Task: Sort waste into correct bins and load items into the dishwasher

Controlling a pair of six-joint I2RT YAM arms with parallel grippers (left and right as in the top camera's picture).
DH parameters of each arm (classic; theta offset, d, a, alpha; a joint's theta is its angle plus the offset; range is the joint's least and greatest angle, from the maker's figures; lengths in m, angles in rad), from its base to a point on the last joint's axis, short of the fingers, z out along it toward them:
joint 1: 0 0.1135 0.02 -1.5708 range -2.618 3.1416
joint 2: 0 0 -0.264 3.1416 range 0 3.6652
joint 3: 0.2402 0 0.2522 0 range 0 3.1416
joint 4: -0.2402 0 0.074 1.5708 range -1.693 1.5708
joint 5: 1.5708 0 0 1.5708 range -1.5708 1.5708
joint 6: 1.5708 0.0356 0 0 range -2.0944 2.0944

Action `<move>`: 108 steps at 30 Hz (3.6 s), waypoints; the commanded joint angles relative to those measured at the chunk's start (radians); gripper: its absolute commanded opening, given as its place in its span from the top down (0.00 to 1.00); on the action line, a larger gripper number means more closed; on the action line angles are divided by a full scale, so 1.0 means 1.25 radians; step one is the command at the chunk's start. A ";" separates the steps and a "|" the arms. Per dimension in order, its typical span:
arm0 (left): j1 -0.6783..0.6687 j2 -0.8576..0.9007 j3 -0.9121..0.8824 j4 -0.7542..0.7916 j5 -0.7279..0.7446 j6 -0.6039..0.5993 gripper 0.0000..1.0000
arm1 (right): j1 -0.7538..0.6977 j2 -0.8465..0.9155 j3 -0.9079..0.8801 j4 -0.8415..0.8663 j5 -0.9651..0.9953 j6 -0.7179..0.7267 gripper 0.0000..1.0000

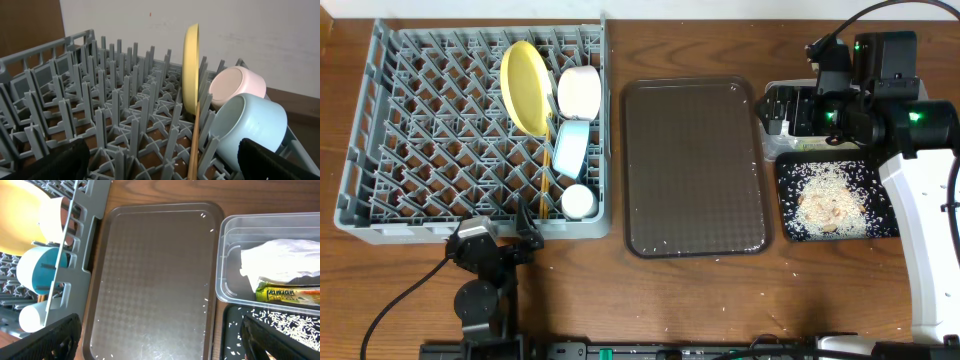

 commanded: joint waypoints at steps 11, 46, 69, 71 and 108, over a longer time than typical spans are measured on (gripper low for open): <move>0.004 -0.003 -0.013 -0.033 -0.010 0.013 0.05 | 0.002 0.005 0.001 -0.001 -0.006 0.001 0.01; 0.004 -0.003 -0.013 -0.033 -0.010 0.013 0.05 | 0.004 -0.562 -0.737 0.630 0.110 -0.227 0.01; 0.004 -0.003 -0.013 -0.033 -0.010 0.013 0.05 | 0.004 -1.100 -1.234 0.806 0.110 -0.222 0.01; 0.004 -0.003 -0.013 -0.033 -0.010 0.013 0.05 | 0.004 -1.120 -1.234 0.790 0.110 -0.227 0.01; 0.004 -0.003 -0.013 -0.033 -0.010 0.013 0.05 | 0.004 -1.195 -1.234 0.739 0.113 -0.224 0.01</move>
